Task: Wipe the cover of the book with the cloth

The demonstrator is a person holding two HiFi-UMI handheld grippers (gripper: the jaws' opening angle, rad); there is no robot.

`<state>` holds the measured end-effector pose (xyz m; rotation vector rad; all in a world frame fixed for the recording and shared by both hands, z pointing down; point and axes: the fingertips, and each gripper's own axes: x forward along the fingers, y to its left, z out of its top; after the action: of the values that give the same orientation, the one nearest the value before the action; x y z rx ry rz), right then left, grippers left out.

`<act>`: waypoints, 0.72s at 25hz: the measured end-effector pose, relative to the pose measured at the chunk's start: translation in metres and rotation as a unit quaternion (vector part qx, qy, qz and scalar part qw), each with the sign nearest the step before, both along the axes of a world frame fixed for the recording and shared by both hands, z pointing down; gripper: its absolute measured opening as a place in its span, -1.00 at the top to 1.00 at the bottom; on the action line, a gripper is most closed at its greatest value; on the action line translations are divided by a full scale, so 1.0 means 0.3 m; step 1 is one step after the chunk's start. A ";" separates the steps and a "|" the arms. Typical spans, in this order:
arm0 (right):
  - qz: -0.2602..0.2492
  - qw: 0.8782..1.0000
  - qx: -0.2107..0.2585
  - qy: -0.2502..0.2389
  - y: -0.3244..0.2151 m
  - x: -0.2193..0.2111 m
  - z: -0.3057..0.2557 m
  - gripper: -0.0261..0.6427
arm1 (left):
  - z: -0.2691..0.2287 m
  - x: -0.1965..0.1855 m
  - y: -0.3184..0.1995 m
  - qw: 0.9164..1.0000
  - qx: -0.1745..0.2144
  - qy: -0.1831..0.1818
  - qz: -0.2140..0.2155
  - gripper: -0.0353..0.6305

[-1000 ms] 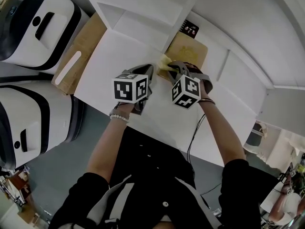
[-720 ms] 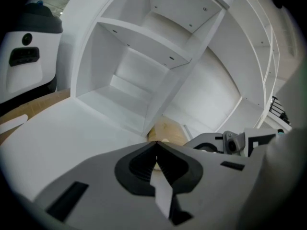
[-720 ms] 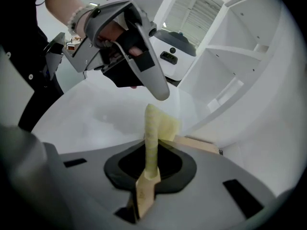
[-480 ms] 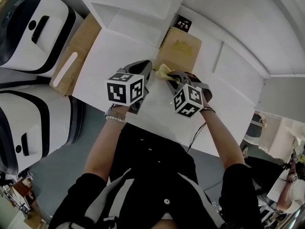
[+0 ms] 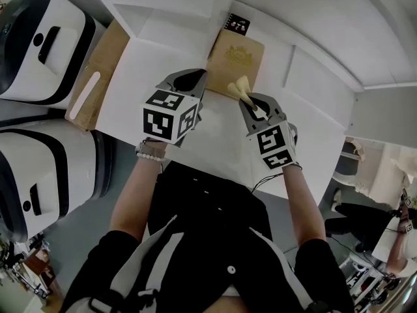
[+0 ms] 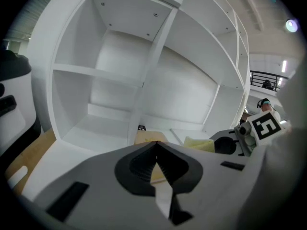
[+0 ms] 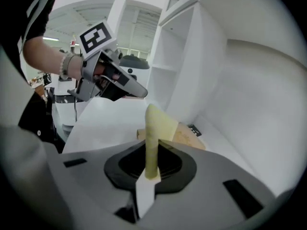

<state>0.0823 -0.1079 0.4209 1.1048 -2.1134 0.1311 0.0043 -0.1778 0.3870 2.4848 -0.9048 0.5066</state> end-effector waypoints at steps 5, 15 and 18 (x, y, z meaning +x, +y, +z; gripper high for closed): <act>0.067 0.993 0.048 -0.080 0.027 0.029 -0.155 0.82 | -0.106 -0.008 0.029 0.999 0.035 0.011 -0.004 0.89; 0.131 0.969 0.157 -0.137 0.094 0.061 -0.409 0.82 | -0.311 -0.003 0.119 0.994 0.098 0.053 -0.004 0.89; 0.146 0.964 0.162 -0.154 0.115 0.069 -0.443 0.82 | -0.358 0.009 0.146 0.991 0.117 0.056 0.010 0.89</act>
<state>0.1029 -0.0734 0.2879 1.6837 -2.2841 0.1036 0.0069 -0.1340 0.2795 2.7047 -0.9425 0.2774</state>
